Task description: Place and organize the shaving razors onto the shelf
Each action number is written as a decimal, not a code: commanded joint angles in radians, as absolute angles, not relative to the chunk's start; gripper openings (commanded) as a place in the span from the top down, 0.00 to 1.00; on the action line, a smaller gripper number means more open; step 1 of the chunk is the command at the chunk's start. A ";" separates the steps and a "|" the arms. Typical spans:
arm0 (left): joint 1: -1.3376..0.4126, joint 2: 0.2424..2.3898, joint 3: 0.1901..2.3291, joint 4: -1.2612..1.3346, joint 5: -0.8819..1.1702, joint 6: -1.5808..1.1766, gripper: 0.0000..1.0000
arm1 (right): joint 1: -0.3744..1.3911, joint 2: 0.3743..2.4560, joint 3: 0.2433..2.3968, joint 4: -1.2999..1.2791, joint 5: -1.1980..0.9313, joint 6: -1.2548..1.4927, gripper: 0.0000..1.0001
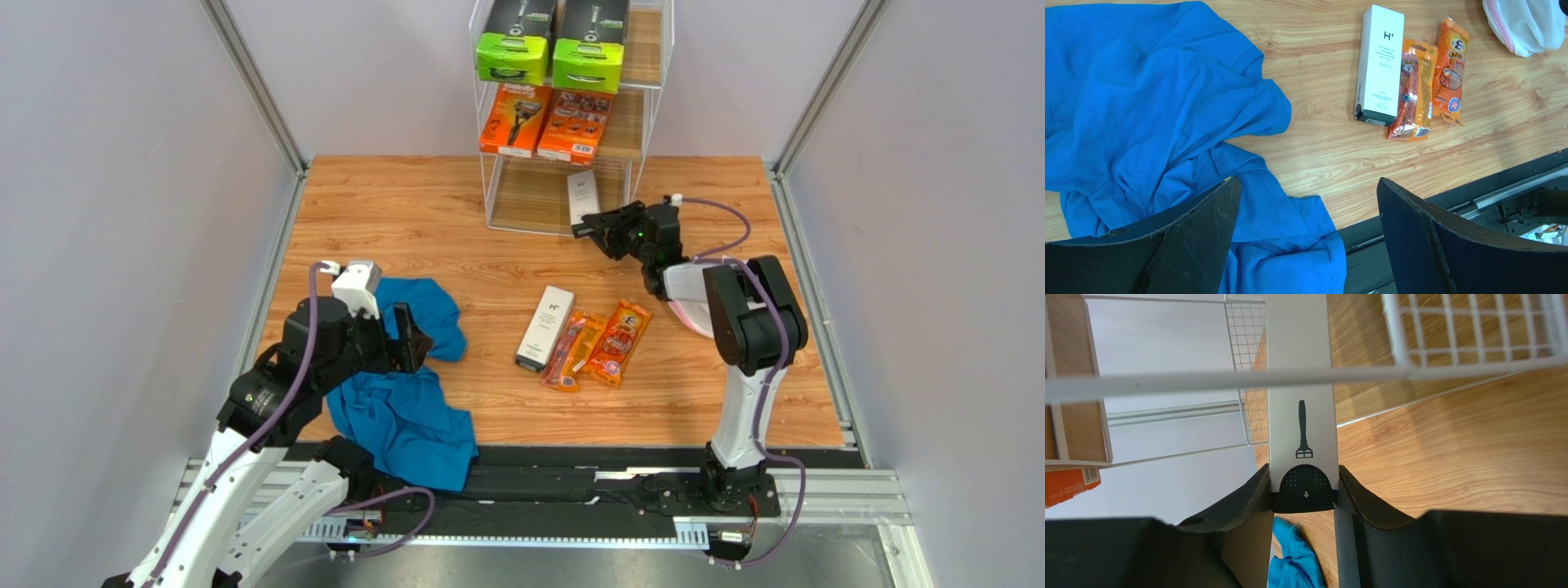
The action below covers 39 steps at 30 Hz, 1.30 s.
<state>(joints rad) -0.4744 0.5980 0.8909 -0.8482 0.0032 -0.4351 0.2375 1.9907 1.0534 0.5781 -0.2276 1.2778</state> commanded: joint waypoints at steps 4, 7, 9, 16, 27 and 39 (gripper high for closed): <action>-0.471 0.591 0.888 -0.825 0.020 -0.414 0.10 | 0.143 1.934 1.049 0.615 -0.304 1.227 1.00; -0.471 0.591 0.890 -0.824 0.020 -0.414 0.10 | 0.107 1.922 1.046 0.600 -0.319 1.216 1.00; -0.471 0.592 0.888 -0.825 0.021 -0.414 0.10 | 0.085 1.913 1.040 0.595 -0.322 1.218 1.00; -0.471 0.592 0.888 -0.825 0.021 -0.414 0.10 | 0.038 1.898 1.034 0.586 -0.336 1.221 1.00; -0.471 0.588 0.888 -0.825 0.018 -0.416 0.10 | -0.044 1.887 1.023 0.569 -0.339 1.221 1.00; -0.471 0.584 0.887 -0.827 0.017 -0.417 0.10 | -0.083 1.890 1.068 0.508 -0.347 1.187 1.00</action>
